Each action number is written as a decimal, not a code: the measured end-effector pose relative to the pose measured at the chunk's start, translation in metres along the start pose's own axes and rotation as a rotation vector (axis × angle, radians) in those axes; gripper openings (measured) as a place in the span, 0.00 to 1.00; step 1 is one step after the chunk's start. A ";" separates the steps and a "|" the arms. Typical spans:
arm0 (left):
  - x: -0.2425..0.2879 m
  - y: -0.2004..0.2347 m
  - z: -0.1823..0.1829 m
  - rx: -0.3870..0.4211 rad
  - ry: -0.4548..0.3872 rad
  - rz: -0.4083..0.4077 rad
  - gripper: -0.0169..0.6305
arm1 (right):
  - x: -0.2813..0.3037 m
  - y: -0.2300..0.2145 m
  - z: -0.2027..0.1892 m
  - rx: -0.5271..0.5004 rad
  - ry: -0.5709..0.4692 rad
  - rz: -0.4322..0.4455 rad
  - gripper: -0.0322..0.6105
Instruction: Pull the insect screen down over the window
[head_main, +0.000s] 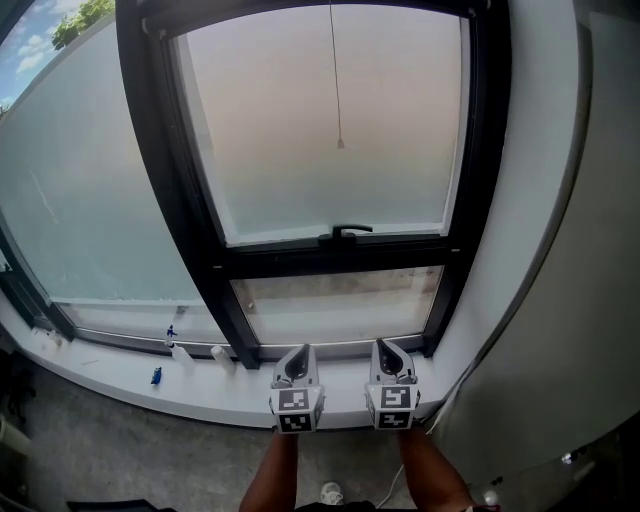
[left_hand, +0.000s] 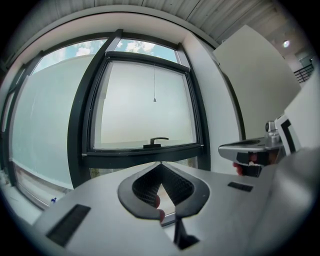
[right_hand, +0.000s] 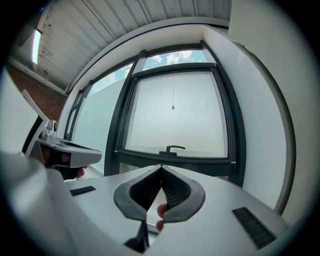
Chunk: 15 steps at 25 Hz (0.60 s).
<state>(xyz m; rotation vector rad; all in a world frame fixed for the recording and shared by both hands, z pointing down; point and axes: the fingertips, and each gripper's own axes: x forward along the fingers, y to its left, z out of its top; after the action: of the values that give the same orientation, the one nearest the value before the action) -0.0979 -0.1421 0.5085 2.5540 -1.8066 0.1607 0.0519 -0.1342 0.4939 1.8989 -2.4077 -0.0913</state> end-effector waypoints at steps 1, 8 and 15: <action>0.004 0.003 0.001 -0.001 -0.004 -0.001 0.03 | 0.004 0.000 0.001 -0.003 0.000 -0.005 0.05; 0.027 0.030 0.008 -0.001 -0.023 -0.028 0.03 | 0.036 0.008 0.003 0.012 0.015 -0.022 0.05; 0.045 0.036 0.013 0.005 -0.045 -0.067 0.03 | 0.051 0.012 0.008 -0.019 0.006 -0.047 0.05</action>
<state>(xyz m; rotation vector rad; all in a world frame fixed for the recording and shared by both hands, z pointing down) -0.1162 -0.1977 0.4982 2.6378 -1.7348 0.1074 0.0276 -0.1810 0.4882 1.9446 -2.3505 -0.1107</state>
